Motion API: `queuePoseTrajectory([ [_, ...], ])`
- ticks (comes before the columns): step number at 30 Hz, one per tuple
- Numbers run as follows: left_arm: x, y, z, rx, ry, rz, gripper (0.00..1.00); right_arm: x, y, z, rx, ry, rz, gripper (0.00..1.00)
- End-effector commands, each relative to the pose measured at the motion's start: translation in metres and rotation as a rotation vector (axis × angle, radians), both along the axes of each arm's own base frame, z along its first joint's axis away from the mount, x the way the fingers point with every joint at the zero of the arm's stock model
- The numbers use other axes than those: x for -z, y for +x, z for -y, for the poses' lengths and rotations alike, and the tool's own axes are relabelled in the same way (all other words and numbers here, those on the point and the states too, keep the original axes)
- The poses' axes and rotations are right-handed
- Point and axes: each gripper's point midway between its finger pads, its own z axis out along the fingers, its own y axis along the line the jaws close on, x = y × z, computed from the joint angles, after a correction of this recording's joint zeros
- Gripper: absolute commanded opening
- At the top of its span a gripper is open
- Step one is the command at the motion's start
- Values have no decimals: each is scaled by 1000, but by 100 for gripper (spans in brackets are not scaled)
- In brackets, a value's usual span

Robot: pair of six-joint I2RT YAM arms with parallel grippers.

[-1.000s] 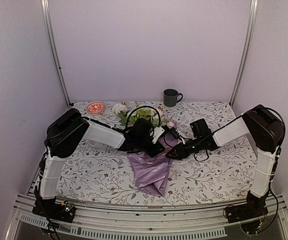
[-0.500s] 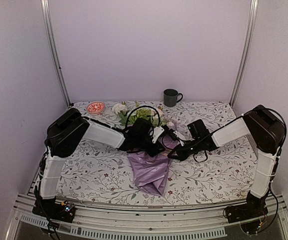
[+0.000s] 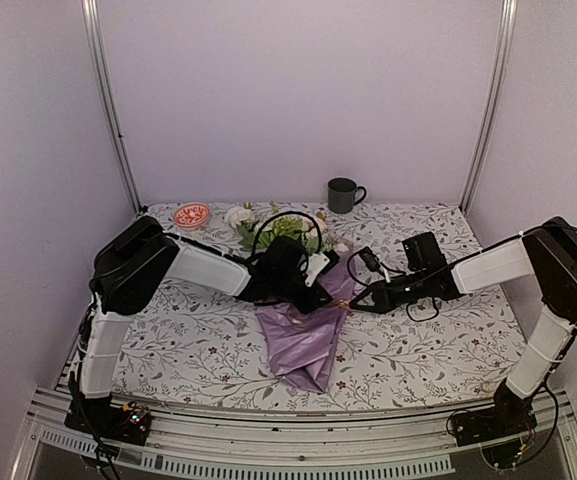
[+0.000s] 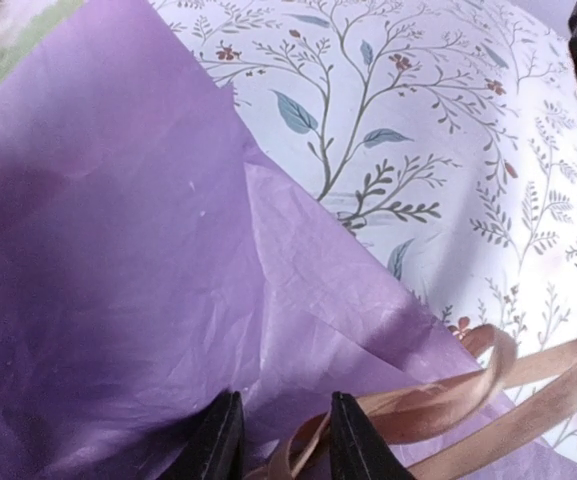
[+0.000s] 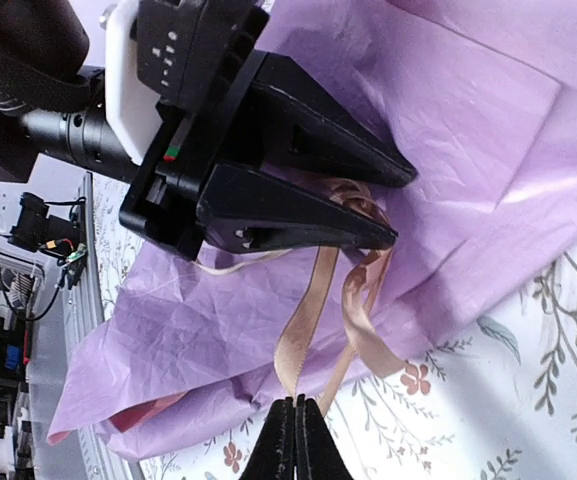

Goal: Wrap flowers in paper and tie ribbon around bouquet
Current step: Cross the ribbon over the folded bouquet.

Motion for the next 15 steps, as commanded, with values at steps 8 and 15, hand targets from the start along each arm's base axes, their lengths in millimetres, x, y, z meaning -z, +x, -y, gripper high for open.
queuePoseTrajectory([
  [8, 10, 7, -11, -30, 45, 2, 39, -49, 4, 17, 37, 304, -105, 0],
  [15, 10, 6, -14, -30, 49, 11, 43, -35, 29, 60, 238, 343, -205, 0],
])
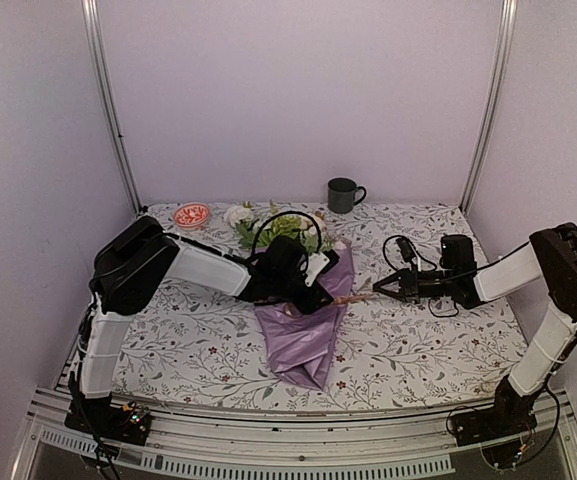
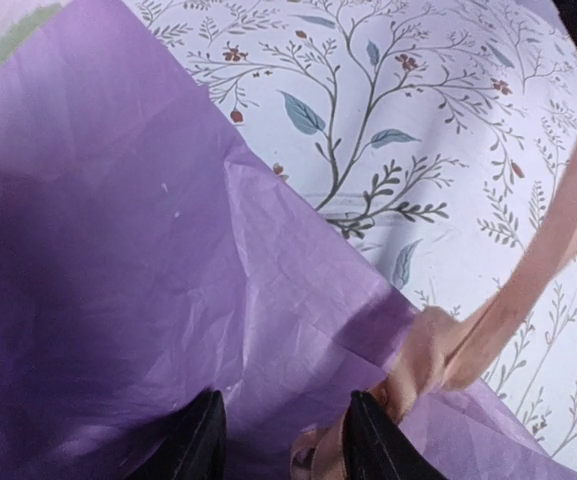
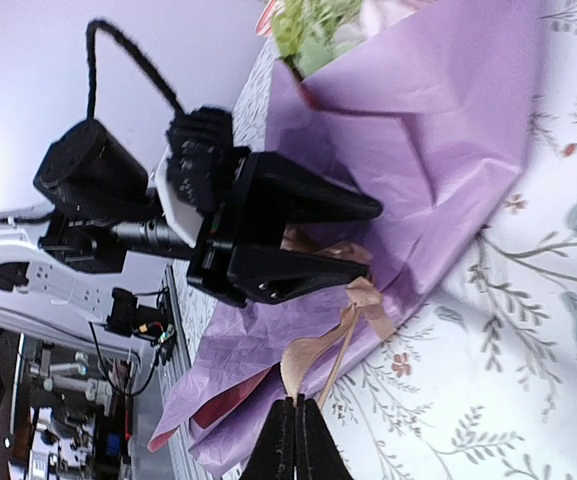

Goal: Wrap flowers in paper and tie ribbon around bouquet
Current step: Cross the ribbon over the folded bouquet.

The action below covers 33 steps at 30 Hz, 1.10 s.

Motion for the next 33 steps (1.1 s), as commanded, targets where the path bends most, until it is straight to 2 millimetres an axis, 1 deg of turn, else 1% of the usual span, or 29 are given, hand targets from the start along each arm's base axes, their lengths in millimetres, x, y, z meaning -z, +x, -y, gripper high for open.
queuePoseTrajectory([
  [1, 10, 4, -13, -26, 43, -1, 43, -2, 10, 16, 69, 61, -59, 0],
  [4, 10, 3, -14, -23, 44, -2, 44, 3, 11, 26, 114, 64, -91, 0],
  [7, 9, 2, -14, -19, 42, 2, 45, 6, 11, 48, 186, 119, -124, 0],
  [8, 8, 2, -14, -17, 41, 5, 45, 2, 13, 54, 209, 152, -132, 0],
  [9, 8, 2, -14, -15, 42, 7, 45, 3, 13, 59, 223, 168, -148, 0],
  [13, 7, 1, -12, -8, 41, 11, 45, 10, 14, 64, 253, 185, -200, 0],
  [16, 0, 0, -11, -7, 31, 13, 45, 12, 15, 61, 261, 182, -214, 0],
  [22, -39, -3, 4, 48, -8, 91, 48, 26, 19, 42, 229, 60, -193, 0],
  [25, -51, -3, 8, 63, -9, 109, 50, 32, 23, 38, 227, 13, -188, 0],
  [29, -59, -3, 4, 48, 23, 148, 51, 32, 23, 30, 205, -48, -161, 0],
  [31, -57, -9, 0, 32, 52, 169, 51, 27, 24, 24, 184, -61, -134, 0],
  [33, -50, -18, -6, 17, 64, 177, 51, 16, 23, 16, 150, -54, -94, 0],
])
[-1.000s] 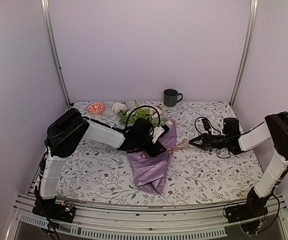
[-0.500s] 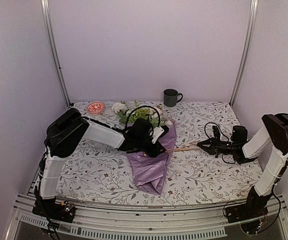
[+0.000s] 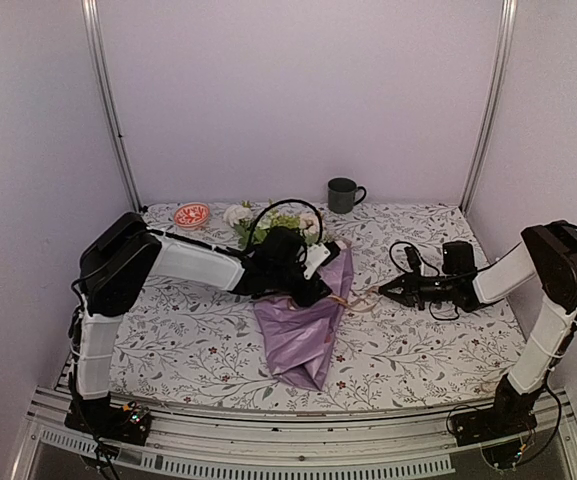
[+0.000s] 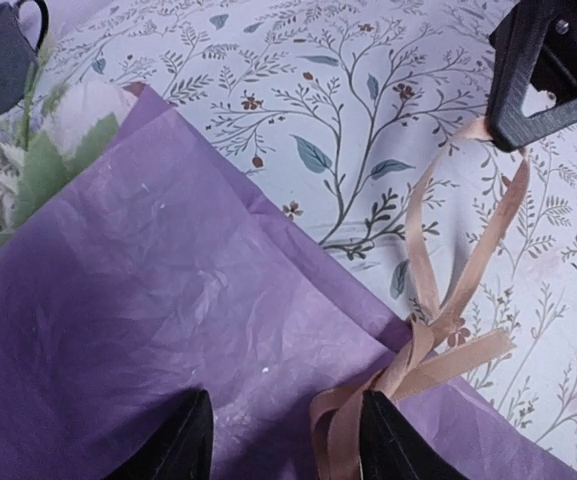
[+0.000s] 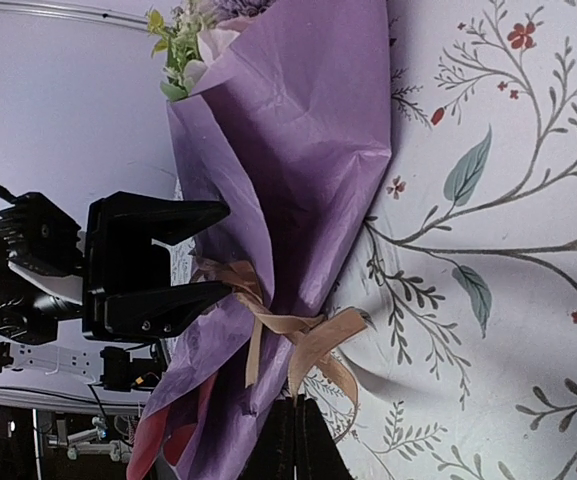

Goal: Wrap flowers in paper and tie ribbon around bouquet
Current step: Cross the ribbon over the folded bouquet, then tie the ribbon around the folded bouquet.

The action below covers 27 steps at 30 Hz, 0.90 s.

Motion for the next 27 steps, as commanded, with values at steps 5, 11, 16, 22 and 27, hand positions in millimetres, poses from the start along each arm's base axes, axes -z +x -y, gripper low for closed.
queuePoseTrajectory([
  [5, 16, -31, -7, -29, 37, 54, 51, -51, -15, -64, -268, 31, 218, 0],
  [11, 25, -31, -6, -36, 32, 31, 51, -29, -27, -108, -386, 68, 134, 0],
  [16, 28, -33, -9, -45, 36, 20, 52, -1, -31, -124, -422, 65, 36, 0],
  [22, 14, -31, -8, -55, 5, 46, 52, 47, -23, -122, -385, -43, -113, 0],
  [27, -45, -37, 0, -19, -52, 191, 53, 90, -22, -103, -359, -237, -204, 0],
])
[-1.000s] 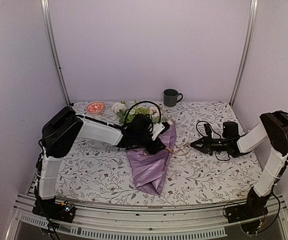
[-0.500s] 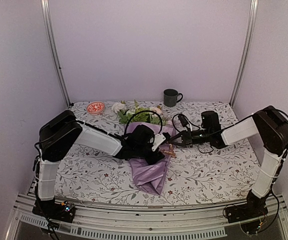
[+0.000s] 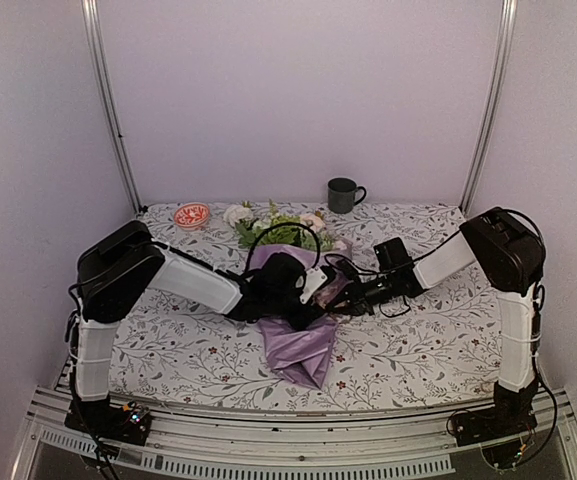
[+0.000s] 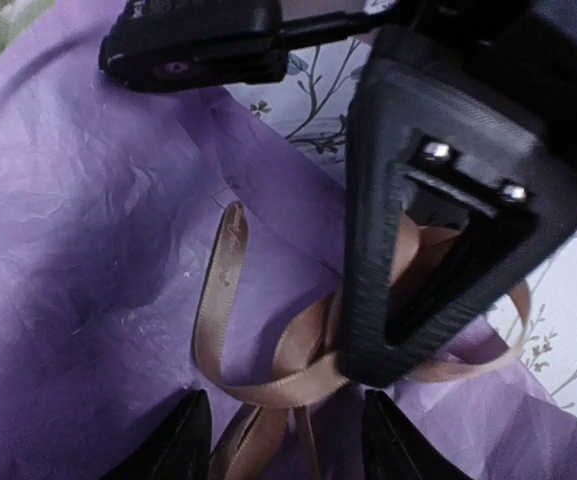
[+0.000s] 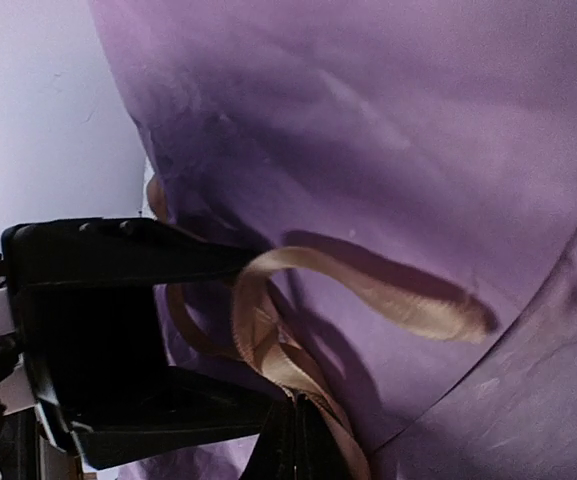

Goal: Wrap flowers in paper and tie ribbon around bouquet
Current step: Tie the ribbon around the folded bouquet.

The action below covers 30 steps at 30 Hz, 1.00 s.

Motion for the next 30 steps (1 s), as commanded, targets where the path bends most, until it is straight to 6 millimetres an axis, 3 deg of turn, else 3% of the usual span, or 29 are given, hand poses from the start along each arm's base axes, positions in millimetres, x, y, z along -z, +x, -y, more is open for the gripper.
queuePoseTrajectory([
  [1, -86, -7, 18, 66, -131, 186, 54, 50, -10, 23, 20, -215, -70, 0],
  [3, -110, -13, 17, 95, -162, 227, 55, 60, -15, 28, 13, -249, -94, 0],
  [8, -133, -37, 9, 159, -176, 232, 51, 63, -18, 33, 10, -274, -82, 0],
  [10, -141, -39, -6, 134, -185, 234, 45, 61, -17, 33, 10, -278, -68, 0],
  [12, -141, -39, -24, 119, -173, 236, 32, 60, -17, 33, 6, -274, -67, 0],
  [14, -125, -42, -36, 142, -118, 217, 22, 60, -18, 32, 1, -268, -71, 0],
  [16, -93, -38, -44, 148, -37, 130, 19, 60, -18, 32, 1, -270, -69, 0],
  [19, -67, -4, -55, -26, 14, -76, 14, 57, -16, 33, 10, -279, -54, 0],
  [24, -60, 11, -56, -217, -14, -187, 20, 56, -17, 32, 5, -269, -53, 0],
  [26, -49, 17, -59, -292, 54, -213, 23, 57, -18, 32, 0, -264, -61, 0],
  [30, -30, 5, -59, -311, 176, -284, 27, 55, -18, 32, 2, -265, -55, 0],
])
